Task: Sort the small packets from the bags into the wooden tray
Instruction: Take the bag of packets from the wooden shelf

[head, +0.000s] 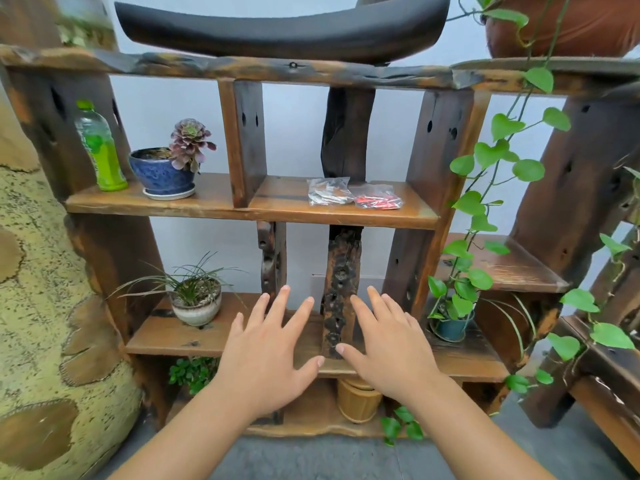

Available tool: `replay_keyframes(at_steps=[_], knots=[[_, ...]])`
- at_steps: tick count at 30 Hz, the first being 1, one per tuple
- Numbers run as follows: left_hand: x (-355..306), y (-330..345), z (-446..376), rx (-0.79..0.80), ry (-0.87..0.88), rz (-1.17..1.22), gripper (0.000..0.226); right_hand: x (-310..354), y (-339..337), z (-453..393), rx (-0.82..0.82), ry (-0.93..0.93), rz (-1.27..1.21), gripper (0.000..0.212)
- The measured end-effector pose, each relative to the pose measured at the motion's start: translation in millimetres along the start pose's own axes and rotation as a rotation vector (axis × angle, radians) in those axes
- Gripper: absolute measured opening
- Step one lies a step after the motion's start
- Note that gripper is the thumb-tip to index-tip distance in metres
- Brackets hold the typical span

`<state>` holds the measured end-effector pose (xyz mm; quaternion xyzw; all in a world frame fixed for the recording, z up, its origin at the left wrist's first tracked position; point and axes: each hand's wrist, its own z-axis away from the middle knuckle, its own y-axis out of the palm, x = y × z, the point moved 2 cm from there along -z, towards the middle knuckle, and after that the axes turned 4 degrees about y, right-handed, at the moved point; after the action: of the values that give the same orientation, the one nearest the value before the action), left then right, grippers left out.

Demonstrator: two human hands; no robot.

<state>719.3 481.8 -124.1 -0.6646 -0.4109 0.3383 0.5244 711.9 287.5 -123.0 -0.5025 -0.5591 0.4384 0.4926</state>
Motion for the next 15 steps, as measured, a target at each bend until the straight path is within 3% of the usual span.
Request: replay_keyframes(at_steps=[15], knots=[[-17.8,-14.9,-141.4,-0.107,-0.066,-0.046,0.082,-69.2,-44.0,-130.2,-0.103,-0.076,0.020,0.081]])
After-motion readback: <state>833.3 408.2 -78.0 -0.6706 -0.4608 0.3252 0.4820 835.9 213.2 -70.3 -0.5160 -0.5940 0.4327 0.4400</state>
